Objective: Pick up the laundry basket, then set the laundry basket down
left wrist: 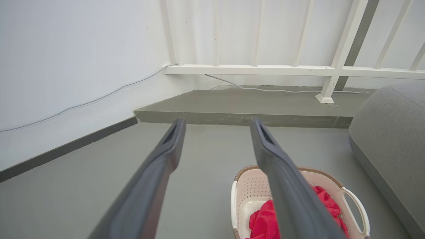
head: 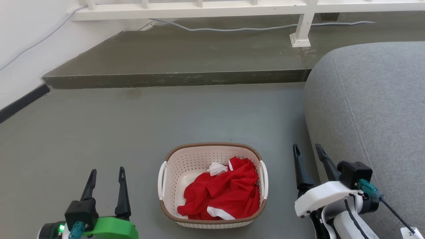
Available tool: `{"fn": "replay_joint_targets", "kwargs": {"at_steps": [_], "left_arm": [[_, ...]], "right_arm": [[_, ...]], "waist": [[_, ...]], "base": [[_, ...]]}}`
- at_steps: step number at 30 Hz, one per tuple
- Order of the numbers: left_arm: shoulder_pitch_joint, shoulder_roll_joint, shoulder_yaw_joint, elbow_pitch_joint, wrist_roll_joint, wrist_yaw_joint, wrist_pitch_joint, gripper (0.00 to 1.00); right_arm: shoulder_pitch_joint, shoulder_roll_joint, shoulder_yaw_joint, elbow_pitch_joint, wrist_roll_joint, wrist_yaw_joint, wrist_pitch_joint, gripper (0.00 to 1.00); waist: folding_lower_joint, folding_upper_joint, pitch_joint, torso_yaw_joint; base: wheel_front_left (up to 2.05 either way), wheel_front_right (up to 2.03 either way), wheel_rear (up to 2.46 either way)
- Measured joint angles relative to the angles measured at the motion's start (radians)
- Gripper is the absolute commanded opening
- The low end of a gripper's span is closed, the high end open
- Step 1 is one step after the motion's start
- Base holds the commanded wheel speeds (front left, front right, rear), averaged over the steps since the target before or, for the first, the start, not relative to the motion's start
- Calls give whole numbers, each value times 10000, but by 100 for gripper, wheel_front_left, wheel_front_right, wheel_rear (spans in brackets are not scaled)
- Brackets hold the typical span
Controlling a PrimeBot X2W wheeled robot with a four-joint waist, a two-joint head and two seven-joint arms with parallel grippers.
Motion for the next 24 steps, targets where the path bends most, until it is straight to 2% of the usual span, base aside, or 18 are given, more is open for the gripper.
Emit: {"fn": "replay_joint_targets", "kwargs": {"at_steps": [10, 11, 17, 24], "left_arm": [[154, -15, 96, -178, 130, 0, 0, 100], [154, -19, 127, -201, 169, 0, 0, 0], [188, -86, 56, 221, 123, -40, 44, 0], [370, -94, -48, 161, -571, -146, 44, 0]], "right_arm": [[190, 29, -132, -146, -21, 0, 0, 100], [191, 31, -153, -165, -48, 0, 0, 0], [498, 31, -142, 226, -23, 27, 8, 0], [584, 33, -176, 59, 644, 148, 19, 0]], "waist": [[0, 0, 76, -12], [0, 0, 86, -10], [0, 0, 92, -8], [0, 0, 49, -2]], "base": [[0, 0, 0], [0, 0, 0], [0, 0, 0], [0, 0, 0]]}}
